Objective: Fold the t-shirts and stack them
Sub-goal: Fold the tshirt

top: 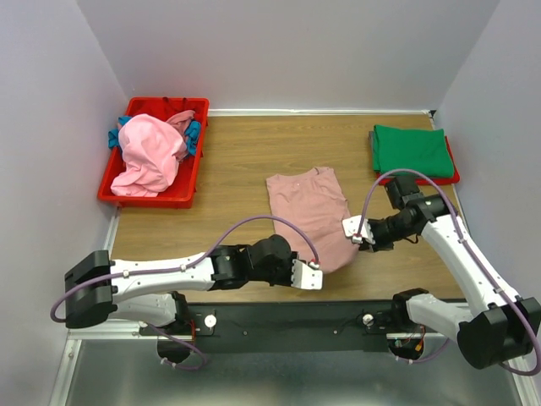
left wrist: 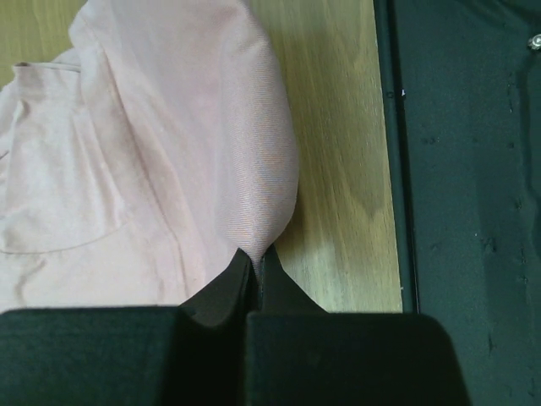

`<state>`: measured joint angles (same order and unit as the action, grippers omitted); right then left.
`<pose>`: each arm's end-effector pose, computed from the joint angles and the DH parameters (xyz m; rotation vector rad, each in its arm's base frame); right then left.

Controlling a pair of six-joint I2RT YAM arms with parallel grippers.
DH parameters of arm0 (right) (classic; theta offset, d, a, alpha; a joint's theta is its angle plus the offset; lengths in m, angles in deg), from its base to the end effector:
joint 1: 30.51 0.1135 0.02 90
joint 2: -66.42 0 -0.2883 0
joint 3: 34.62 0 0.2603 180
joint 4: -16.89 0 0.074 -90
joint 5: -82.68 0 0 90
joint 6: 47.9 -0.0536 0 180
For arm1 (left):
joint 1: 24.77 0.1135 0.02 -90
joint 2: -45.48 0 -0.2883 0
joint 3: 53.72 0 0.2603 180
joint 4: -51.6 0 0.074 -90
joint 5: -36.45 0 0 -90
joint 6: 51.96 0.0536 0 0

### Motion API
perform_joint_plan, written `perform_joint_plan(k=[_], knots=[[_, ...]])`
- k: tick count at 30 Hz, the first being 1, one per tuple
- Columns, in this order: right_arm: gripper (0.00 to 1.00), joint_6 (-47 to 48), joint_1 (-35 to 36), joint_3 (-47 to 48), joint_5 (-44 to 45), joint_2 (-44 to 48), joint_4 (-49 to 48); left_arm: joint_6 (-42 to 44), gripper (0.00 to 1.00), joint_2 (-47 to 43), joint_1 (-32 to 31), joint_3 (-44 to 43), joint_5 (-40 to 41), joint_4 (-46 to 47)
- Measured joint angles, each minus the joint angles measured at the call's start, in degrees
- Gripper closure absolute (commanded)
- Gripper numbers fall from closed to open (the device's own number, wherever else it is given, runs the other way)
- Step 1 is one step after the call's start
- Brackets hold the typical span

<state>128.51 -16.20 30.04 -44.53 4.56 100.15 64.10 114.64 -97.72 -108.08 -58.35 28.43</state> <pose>0.1503 0.0718 0.2654 -2.0254 1.5842 0.5734 0.0747 -0.2590 0.2381 1.7682 1.4484 -0.5316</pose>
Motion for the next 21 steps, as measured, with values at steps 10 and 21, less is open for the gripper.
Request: perform_joint_plan(k=[10,21], knots=[[1.00,-5.75,0.00,13.25,-1.49,-6.38,-3.23,5.73,1.00,-6.23,2.12,-0.33,4.42,0.22],[1.00,-13.00,0.00,23.67,-1.84,-22.40,-12.81,14.99,1.00,-2.40,20.61,-0.37,1.05,10.23]])
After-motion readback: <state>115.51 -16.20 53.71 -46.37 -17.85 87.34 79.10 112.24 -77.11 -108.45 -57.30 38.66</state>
